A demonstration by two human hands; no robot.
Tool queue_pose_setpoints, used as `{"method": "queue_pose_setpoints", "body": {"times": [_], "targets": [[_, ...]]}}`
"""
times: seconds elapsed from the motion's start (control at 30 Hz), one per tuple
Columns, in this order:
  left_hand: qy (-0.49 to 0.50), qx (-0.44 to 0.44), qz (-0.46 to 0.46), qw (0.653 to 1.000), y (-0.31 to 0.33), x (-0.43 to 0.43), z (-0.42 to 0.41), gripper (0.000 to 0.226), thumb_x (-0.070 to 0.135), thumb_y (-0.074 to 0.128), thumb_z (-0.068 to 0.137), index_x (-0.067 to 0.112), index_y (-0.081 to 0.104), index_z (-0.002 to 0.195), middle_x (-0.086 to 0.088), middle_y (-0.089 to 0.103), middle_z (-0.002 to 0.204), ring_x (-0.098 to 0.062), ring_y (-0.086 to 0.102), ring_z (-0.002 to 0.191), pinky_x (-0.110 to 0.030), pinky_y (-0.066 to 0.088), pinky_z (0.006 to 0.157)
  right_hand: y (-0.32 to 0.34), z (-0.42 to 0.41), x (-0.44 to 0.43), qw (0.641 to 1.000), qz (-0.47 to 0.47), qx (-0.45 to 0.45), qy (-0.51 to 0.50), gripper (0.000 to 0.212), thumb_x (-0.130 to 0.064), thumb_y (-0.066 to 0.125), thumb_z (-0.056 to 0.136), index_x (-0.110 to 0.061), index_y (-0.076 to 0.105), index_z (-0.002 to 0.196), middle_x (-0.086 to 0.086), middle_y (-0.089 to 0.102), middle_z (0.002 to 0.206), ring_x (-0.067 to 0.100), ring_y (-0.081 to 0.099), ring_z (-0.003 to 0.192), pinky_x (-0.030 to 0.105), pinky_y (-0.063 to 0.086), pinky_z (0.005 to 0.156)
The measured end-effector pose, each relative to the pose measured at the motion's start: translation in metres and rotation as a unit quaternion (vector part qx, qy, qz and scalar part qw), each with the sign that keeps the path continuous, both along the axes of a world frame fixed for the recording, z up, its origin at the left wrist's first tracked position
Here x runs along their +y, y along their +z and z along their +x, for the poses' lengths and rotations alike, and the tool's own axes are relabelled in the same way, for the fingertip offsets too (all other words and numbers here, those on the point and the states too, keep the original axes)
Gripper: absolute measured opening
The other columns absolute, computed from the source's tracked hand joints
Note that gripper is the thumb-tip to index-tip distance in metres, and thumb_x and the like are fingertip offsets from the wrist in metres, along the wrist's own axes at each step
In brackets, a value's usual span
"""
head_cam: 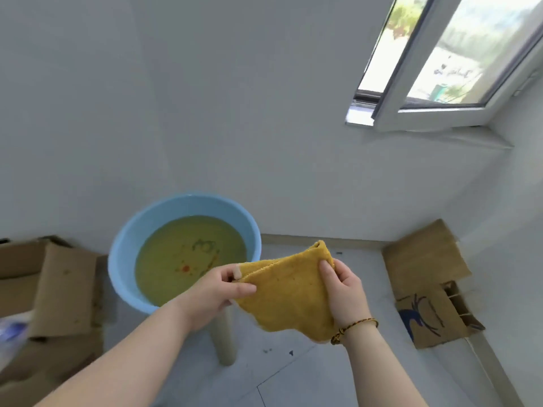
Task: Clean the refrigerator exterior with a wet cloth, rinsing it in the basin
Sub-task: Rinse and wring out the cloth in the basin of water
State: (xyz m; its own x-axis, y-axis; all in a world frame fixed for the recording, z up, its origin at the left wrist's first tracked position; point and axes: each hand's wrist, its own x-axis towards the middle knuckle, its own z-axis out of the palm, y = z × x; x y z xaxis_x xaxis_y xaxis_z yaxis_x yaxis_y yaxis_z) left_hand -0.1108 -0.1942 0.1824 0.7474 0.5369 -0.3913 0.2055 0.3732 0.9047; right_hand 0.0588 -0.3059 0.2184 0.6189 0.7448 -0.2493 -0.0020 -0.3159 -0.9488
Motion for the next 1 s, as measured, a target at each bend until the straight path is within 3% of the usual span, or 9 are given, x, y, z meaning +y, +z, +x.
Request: {"method": "queue_pose_setpoints", "body": {"times": [0.1, 0.23, 0.33, 0.43, 0.63, 0.83, 1.0], "targets": [[0.116, -0.008, -0.070, 0.991, -0.028, 0.056, -0.030, 0.036, 0.012, 0.074, 0.059, 0.007, 0.061, 0.092, -0.006, 0.067, 0.087, -0.020, 0.063, 0.080, -0.031, 0.052, 0.076, -0.033, -0.035, 0.083, 0.997, -0.023, 0.072, -0.001, 0.023, -0.020, 0.047, 0.094, -0.020, 0.059, 0.074, 0.005, 0.056, 0.077, 0.016, 0.052, 0.071, 0.028, 0.046, 0.066], [0.271, 0.059, -0.083, 0.957, -0.055, 0.119, -0.053, 0.016, 0.002, 0.062, 0.082, 0.017, 0.061, 0.085, 0.003, 0.068, 0.074, -0.012, 0.063, 0.069, -0.021, 0.051, 0.057, -0.075, -0.076, 0.158, 0.990, -0.071, 0.120, 0.013, 0.005, -0.021, 0.057, 0.089, -0.021, 0.059, 0.084, 0.000, 0.061, 0.082, 0.017, 0.057, 0.079, 0.030, 0.050, 0.072], [0.313, 0.116, -0.082, 0.939, -0.082, 0.162, -0.065, 0.021, 0.012, 0.064, 0.082, 0.016, 0.058, 0.101, -0.001, 0.063, 0.087, -0.020, 0.061, 0.081, -0.031, 0.049, 0.070, -0.112, -0.093, 0.200, 0.983, -0.110, 0.147, 0.027, 0.009, -0.018, 0.063, 0.084, -0.018, 0.060, 0.093, -0.001, 0.062, 0.086, 0.015, 0.058, 0.081, 0.033, 0.051, 0.076], [0.344, 0.187, -0.061, 0.918, -0.115, 0.193, -0.060, 0.037, 0.020, 0.064, 0.082, 0.012, 0.055, 0.117, -0.007, 0.059, 0.103, -0.027, 0.056, 0.097, -0.038, 0.047, 0.085, -0.151, -0.092, 0.237, 0.979, -0.151, 0.125, 0.052, 0.012, -0.018, 0.064, 0.084, -0.024, 0.053, 0.084, -0.006, 0.057, 0.084, 0.013, 0.055, 0.079, 0.031, 0.046, 0.076], [0.374, 0.340, 0.003, 0.863, -0.186, 0.228, -0.042, 0.049, 0.029, 0.061, 0.084, 0.009, 0.049, 0.127, -0.013, 0.050, 0.131, -0.033, 0.046, 0.119, -0.042, 0.040, 0.098, -0.231, -0.089, 0.285, 0.966, -0.217, 0.094, 0.102, 0.015, -0.019, 0.063, 0.083, -0.020, 0.048, 0.086, -0.005, 0.053, 0.081, 0.010, 0.050, 0.075, 0.018, 0.043, 0.062], [0.357, 0.394, 0.032, 0.846, -0.242, 0.247, -0.026, 0.047, 0.033, 0.058, 0.086, 0.007, 0.049, 0.124, -0.011, 0.057, 0.121, -0.028, 0.052, 0.112, -0.033, 0.041, 0.087, -0.277, -0.080, 0.321, 0.947, -0.295, 0.037, 0.124, 0.032, -0.031, 0.063, 0.084, -0.017, 0.037, 0.097, -0.006, 0.047, 0.083, 0.016, 0.050, 0.085, 0.027, 0.041, 0.074], [0.293, 0.452, 0.063, 0.840, -0.275, 0.266, -0.027, 0.051, 0.039, 0.055, 0.086, 0.009, 0.045, 0.127, -0.008, 0.058, 0.120, -0.027, 0.055, 0.109, -0.033, 0.044, 0.081, -0.305, -0.091, 0.334, 0.926, -0.344, -0.053, 0.145, 0.034, -0.031, 0.055, 0.089, -0.010, 0.040, 0.112, 0.003, 0.052, 0.088, 0.023, 0.054, 0.084, 0.027, 0.042, 0.070]]}}
